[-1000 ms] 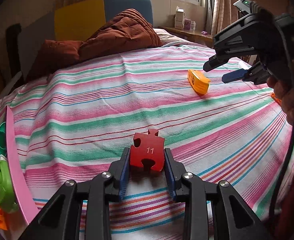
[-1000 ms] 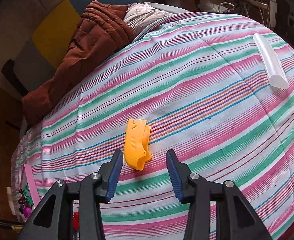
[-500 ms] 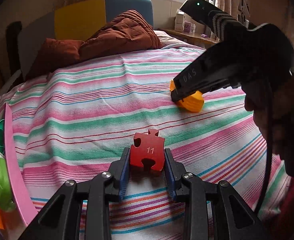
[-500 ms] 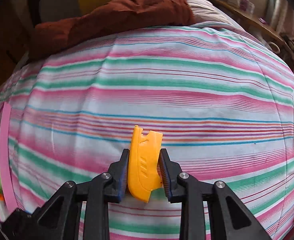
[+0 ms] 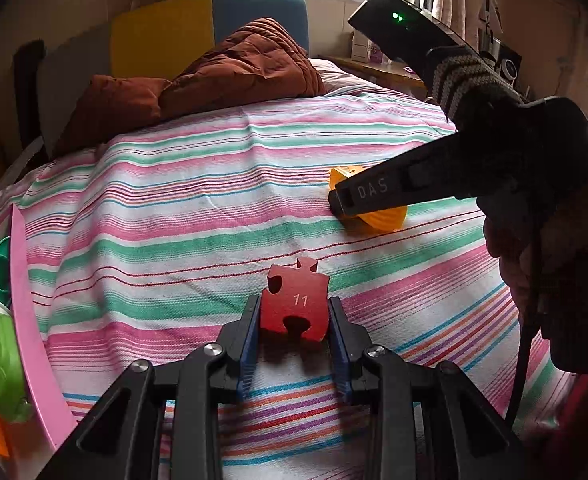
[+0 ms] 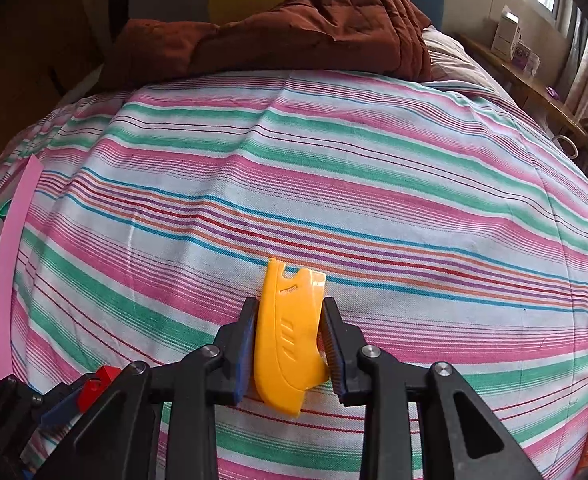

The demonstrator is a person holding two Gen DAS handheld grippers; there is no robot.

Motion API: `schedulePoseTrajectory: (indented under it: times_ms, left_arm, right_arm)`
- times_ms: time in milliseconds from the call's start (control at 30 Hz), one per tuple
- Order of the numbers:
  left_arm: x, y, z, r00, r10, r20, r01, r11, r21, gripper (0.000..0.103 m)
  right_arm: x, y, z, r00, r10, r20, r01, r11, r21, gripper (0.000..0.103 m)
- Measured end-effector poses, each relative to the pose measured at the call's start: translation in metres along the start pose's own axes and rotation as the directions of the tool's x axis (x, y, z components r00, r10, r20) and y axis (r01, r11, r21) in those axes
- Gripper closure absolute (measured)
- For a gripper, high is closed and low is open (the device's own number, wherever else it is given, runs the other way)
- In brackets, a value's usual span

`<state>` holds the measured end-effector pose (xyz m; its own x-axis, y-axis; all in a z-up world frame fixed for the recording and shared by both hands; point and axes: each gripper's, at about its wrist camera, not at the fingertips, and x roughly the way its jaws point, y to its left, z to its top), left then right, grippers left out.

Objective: Organize rigid objects
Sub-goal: 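Drop the puzzle piece into the tray with the left tool while the right tool holds the yellow piece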

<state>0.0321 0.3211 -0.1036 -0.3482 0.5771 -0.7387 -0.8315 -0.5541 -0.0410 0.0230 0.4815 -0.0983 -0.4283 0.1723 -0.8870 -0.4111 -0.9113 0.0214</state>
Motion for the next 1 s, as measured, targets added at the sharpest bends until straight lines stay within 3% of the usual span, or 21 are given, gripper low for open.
schedulePoseTrajectory:
  times_ms: [267, 633, 1000]
  left_arm:
    - [-0.010, 0.002, 0.009, 0.997, 0.004, -0.075, -0.009, 0.997, -0.076, 0.071]
    - [-0.064, -0.001, 0.018, 1.000, 0.025, -0.009, -0.026, 0.996, -0.088, 0.071]
    - [-0.107, 0.021, 0.012, 0.997, 0.063, 0.040, -0.057, 0.988, -0.142, 0.071]
  right_arm:
    - [0.003, 0.001, 0.003, 1.000, 0.015, 0.008, -0.015, 1.000, -0.003, 0.073]
    - [0.007, 0.008, 0.005, 0.999, -0.019, 0.045, 0.022, 0.998, -0.060, 0.073]
    - [0.008, 0.007, 0.003, 0.999, -0.021, 0.050, 0.024, 0.998, -0.050, 0.073]
